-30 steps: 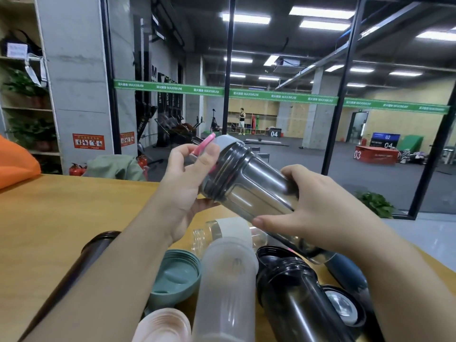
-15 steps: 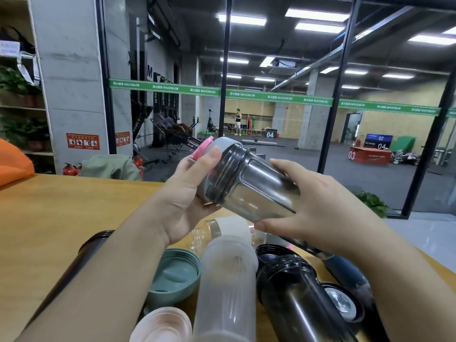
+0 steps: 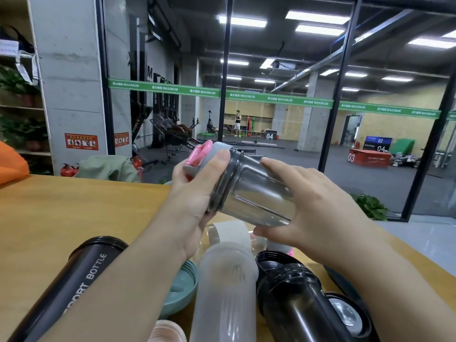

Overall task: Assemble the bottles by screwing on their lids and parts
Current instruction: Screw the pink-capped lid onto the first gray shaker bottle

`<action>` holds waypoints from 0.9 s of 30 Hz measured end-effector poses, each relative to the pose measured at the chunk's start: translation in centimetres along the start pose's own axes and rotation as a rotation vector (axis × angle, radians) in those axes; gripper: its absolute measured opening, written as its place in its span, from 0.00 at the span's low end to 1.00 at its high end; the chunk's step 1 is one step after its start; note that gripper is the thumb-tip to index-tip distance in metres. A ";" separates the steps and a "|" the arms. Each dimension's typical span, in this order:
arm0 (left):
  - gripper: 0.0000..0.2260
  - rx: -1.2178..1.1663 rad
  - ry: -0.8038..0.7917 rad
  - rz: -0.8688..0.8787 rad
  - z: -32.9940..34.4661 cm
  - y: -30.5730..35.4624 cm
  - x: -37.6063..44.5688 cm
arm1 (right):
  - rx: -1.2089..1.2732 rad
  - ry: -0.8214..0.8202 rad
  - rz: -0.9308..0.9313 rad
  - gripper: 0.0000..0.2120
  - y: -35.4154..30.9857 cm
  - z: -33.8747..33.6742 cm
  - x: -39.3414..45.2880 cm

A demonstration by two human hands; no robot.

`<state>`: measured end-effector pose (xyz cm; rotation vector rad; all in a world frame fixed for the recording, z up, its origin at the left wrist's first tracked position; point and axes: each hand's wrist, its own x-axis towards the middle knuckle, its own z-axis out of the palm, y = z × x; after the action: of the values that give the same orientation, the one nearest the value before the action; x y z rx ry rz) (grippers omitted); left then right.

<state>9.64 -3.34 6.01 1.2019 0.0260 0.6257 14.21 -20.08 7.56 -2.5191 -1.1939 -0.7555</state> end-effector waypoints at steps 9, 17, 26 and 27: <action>0.27 -0.048 -0.017 0.093 0.3 -0.1 -0.1 | -0.029 0.193 -0.055 0.45 0.9 1.1 -0.1; 0.24 -0.040 -0.012 0.123 0.6 -0.7 -0.2 | 0.015 0.061 -0.019 0.46 0.8 0.6 -0.4; 0.26 -0.023 -0.074 0.087 0.0 -1.0 -0.1 | 0.001 0.079 -0.023 0.45 1.1 1.0 -0.3; 0.24 -0.022 -0.077 0.101 0.0 -1.0 -0.1 | 0.044 0.043 -0.003 0.45 1.1 1.0 -0.3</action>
<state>9.96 -3.58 5.07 1.2105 -0.1067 0.6658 15.28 -20.56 6.60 -2.4535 -1.1878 -0.7718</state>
